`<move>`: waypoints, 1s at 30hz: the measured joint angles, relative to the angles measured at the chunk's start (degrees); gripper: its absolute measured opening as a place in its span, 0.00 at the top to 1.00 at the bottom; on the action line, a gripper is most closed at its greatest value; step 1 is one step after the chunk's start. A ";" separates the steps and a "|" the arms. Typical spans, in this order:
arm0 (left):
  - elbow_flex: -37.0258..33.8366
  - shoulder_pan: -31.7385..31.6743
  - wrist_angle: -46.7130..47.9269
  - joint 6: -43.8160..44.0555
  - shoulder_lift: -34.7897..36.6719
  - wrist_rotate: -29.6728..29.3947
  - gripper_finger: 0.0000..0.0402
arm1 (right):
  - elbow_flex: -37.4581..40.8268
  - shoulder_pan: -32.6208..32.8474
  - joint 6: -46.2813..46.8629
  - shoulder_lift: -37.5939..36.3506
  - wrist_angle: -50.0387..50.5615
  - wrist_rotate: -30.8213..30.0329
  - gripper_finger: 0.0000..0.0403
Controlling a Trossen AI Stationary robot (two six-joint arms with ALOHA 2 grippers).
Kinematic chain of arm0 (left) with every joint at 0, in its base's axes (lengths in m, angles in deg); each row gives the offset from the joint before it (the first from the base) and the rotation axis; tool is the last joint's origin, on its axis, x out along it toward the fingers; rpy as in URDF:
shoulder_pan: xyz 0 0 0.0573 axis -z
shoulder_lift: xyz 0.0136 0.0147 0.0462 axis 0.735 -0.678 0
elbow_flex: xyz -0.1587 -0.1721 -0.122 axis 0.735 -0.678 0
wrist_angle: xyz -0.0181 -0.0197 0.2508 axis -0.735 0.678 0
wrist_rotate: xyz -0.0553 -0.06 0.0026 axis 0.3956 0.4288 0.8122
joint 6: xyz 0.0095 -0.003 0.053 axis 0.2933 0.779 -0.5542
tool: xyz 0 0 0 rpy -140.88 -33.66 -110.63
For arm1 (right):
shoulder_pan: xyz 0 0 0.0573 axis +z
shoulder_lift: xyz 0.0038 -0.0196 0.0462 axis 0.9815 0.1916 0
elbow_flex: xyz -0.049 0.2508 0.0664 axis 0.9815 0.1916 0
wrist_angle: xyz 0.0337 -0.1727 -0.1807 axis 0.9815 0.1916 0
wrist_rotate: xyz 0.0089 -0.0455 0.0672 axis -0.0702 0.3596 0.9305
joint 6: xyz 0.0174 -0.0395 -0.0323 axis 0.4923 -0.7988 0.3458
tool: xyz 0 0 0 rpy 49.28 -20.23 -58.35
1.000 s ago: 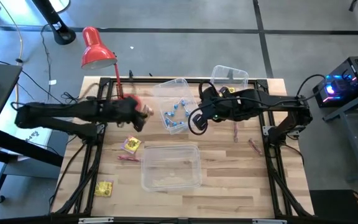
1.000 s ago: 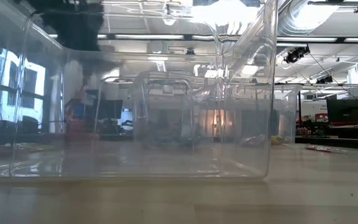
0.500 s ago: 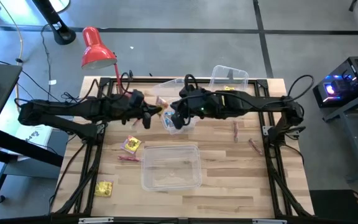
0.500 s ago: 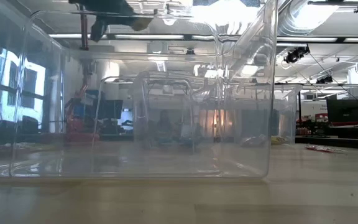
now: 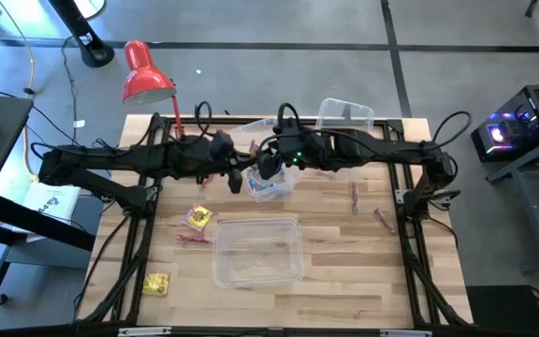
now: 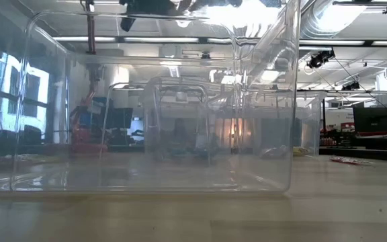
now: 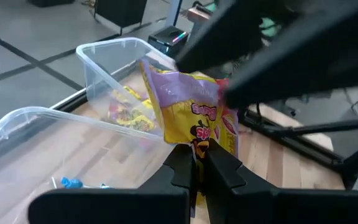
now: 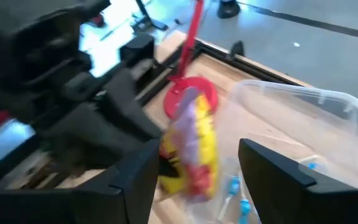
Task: Sort candy
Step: Put the yellow candy into the top right transparent bin
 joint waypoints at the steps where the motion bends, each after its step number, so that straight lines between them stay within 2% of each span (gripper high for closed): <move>1: 0.00 0.10 0.32 -0.58 -0.02 0.02 0.99 | 0.00 -0.21 0.01 0.01 0.66 -0.04 0.46; 4: 0.00 0.36 2.38 -1.64 0.21 -1.64 0.99 | 0.00 -0.61 -0.90 -0.59 0.85 -0.29 0.46; 8: 0.00 0.42 4.93 -1.23 0.39 -4.08 0.99 | -0.15 -0.63 -1.51 -2.07 -0.17 -3.58 0.46; 14: 0.00 0.42 0.38 -2.25 0.39 -3.55 0.99 | -0.08 -1.27 1.04 -0.18 0.71 4.80 0.46; 23: 0.00 1.38 -1.16 -4.58 0.44 -2.91 0.99 | -0.02 -1.37 -1.52 1.38 -0.69 5.12 0.47; 27: 0.00 1.48 -1.34 -4.16 0.38 -2.05 0.96 | -0.04 -1.24 -1.84 1.00 -2.83 4.85 0.52; 30: 0.00 1.49 -1.34 -4.16 0.39 -2.05 0.95 | -0.04 -1.26 -1.84 0.97 -3.13 4.73 0.63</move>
